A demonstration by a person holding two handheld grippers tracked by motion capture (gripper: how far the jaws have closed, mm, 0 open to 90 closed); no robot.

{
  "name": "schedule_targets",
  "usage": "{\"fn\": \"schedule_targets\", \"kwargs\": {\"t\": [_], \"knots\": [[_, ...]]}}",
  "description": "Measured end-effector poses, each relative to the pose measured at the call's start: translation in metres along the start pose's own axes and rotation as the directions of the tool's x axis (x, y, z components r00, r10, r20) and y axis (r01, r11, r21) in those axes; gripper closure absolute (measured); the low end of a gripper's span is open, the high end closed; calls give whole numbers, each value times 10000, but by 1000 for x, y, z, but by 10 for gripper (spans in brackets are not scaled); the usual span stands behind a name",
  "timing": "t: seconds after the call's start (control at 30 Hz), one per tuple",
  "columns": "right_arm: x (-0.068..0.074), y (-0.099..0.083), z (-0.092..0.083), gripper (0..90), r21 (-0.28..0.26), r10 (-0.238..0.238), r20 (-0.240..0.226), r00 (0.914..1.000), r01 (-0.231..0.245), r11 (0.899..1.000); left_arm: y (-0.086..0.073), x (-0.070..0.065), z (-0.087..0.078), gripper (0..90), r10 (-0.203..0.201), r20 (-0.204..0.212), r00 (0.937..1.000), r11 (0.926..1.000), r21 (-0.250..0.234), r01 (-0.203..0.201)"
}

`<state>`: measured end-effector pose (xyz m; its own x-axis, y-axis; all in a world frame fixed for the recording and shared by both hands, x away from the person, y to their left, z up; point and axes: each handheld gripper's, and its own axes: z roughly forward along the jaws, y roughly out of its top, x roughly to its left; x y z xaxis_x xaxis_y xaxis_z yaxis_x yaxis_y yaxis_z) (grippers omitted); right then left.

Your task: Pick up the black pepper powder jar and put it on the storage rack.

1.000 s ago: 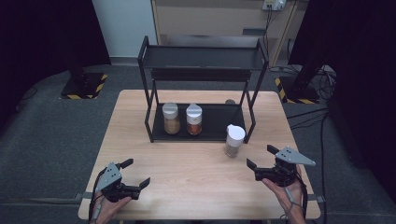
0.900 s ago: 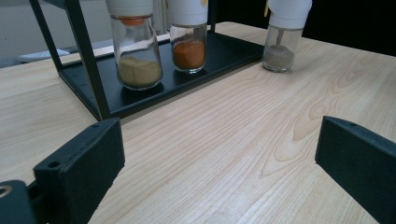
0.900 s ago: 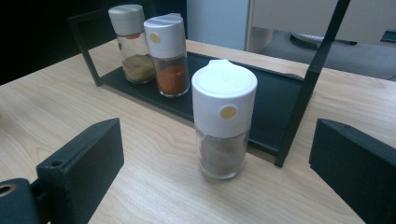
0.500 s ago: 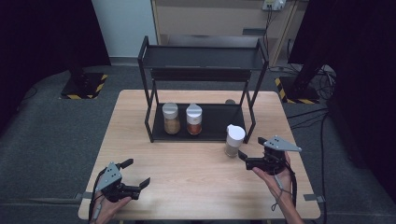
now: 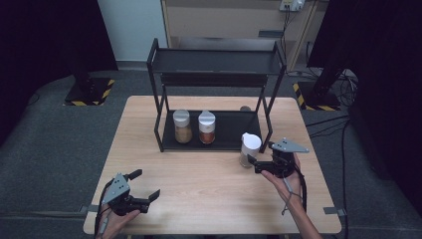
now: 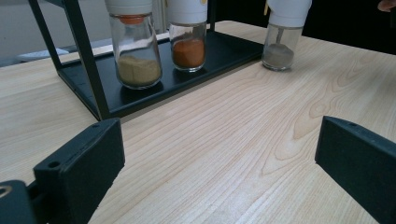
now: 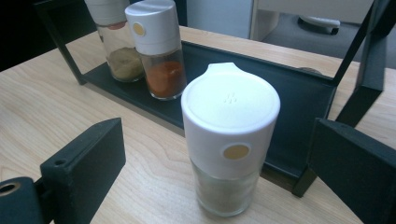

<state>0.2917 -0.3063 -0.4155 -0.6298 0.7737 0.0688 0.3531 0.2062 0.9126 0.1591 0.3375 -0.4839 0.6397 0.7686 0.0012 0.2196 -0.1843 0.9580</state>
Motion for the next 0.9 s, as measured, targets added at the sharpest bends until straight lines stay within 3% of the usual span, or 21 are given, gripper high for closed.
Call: {"fn": "schedule_targets", "kwargs": {"t": [0.73, 0.9], "knots": [[-7, 3, 39, 101, 469, 19, 140, 9999, -25, 9989, 0, 0, 1, 5, -15, 13, 10000, 10000, 42, 15], [-6, 3, 44, 193, 427, 32, 202, 9998, -41, 9991, 0, 0, 0, 5, -24, 10, 10000, 10000, 34, 24]]}}
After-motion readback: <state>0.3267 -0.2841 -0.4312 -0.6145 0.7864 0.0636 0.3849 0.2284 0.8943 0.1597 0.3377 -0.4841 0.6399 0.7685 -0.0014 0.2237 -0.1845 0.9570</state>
